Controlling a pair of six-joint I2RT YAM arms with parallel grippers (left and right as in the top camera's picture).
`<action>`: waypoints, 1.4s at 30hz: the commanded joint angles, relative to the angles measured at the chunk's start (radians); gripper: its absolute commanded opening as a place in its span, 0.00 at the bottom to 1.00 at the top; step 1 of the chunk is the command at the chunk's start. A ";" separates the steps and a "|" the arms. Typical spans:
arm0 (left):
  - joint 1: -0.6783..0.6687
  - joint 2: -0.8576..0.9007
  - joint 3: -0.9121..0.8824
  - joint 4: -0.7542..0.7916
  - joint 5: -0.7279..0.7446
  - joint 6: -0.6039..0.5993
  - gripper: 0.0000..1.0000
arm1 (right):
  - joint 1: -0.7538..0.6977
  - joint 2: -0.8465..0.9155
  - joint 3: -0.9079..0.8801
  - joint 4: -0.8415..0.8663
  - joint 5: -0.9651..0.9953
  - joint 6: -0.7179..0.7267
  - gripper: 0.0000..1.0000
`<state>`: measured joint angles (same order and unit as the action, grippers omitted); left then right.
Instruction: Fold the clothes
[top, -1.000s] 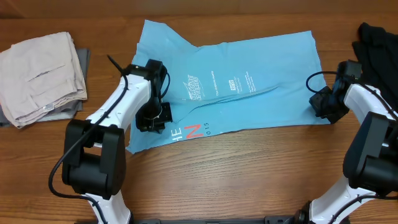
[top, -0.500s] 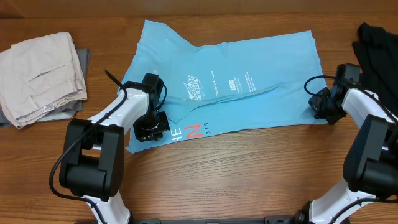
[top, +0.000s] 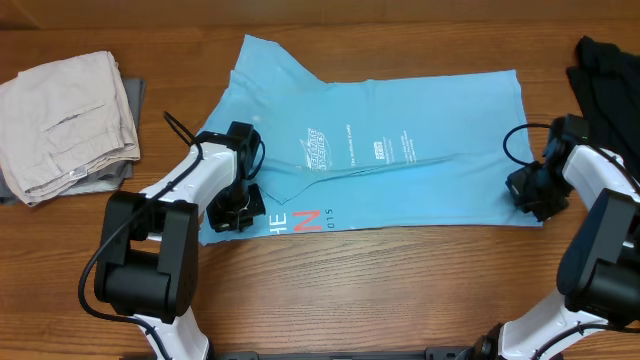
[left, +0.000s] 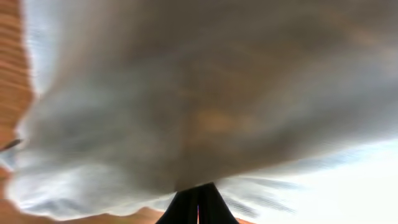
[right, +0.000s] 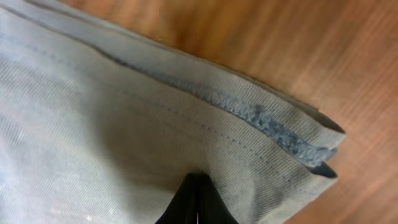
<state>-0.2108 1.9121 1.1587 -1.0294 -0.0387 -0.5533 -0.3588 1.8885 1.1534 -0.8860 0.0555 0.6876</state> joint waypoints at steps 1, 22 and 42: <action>0.010 0.011 -0.021 -0.012 -0.076 -0.023 0.04 | -0.019 0.037 -0.046 -0.030 0.057 0.024 0.04; 0.010 -0.128 0.263 -0.144 -0.072 -0.018 0.04 | 0.048 -0.094 0.299 -0.270 -0.054 -0.164 0.08; 0.236 -0.220 0.522 0.002 -0.302 0.000 1.00 | 0.776 -0.093 0.391 -0.093 -0.342 -0.699 0.70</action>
<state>-0.0044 1.6943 1.6699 -1.0328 -0.2531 -0.5510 0.3447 1.8114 1.5299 -0.9970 -0.3065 0.0643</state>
